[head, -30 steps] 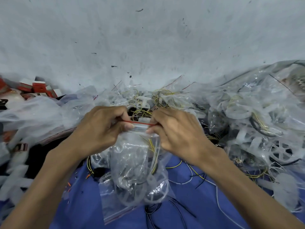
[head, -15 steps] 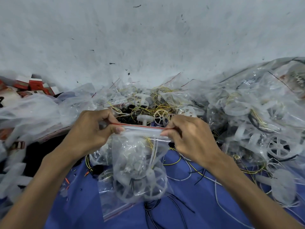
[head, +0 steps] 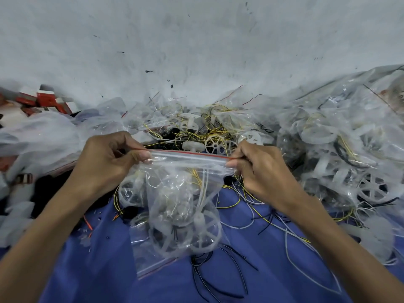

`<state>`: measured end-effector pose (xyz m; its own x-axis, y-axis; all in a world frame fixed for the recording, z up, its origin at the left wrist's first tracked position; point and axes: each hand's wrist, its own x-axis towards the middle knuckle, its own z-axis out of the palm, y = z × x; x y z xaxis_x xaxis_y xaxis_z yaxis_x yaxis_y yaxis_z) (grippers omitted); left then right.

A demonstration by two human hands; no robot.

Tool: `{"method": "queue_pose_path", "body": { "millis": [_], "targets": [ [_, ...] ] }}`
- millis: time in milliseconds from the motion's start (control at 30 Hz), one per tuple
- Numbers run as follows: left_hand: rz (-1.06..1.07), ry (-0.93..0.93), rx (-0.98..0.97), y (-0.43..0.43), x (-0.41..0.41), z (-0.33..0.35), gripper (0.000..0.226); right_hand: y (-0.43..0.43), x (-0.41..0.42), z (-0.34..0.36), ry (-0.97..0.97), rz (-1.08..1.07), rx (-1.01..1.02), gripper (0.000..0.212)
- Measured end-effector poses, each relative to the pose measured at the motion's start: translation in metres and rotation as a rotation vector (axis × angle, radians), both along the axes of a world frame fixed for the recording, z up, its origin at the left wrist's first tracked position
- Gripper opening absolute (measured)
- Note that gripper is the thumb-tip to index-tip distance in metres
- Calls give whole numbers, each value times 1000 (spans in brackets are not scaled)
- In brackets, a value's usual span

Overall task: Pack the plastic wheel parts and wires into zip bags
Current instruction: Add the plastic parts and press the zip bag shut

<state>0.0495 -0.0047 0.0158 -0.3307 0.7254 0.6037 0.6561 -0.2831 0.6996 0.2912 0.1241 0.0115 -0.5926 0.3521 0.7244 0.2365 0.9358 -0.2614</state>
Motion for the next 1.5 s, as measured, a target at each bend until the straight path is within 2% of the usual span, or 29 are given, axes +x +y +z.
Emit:
{"method": "queue_pose_path", "body": {
  "millis": [167, 367, 500, 600, 700, 800, 933, 1133, 1233, 1300, 1400, 1500],
  "targets": [
    [4, -127, 17, -4, 2, -7, 5, -6, 4, -10, 44, 85, -160, 17],
    [44, -248, 69, -12, 6, -7, 13, -10, 2, -11, 140, 97, -259, 24],
    [42, -364, 129, -16, 16, -15, 5, -12, 2, -13, 193, 228, -483, 19],
    [-21, -500, 124, -19, 17, -26, 9, -14, -1, -19, 213, 286, -555, 12],
    [-26, -551, 126, -21, 19, -30, 11, -15, 1, -23, 277, 310, -609, 12],
    [51, -504, 142, -16, 25, -27, 13, -16, -2, -24, 312, 274, -546, 7],
    [134, -401, 185, -12, 33, -17, 9, -15, -6, -13, 342, 273, -480, 13],
    [-48, -430, 121, -12, 46, -11, 15, -16, -18, 2, 216, 220, -347, 9],
    [-3, -411, 94, -8, 45, -14, 16, -17, -19, 1, 222, 199, -378, 13],
    [20, -415, 103, -6, 44, -14, 17, -17, -19, 0, 170, 204, -364, 5],
    [34, -382, 128, -7, 46, -16, 17, -17, -23, 0, 97, 127, -182, 8],
    [53, -344, 184, -8, 53, -17, 9, -23, -26, 3, 135, 105, -129, 6]
  ]
}}
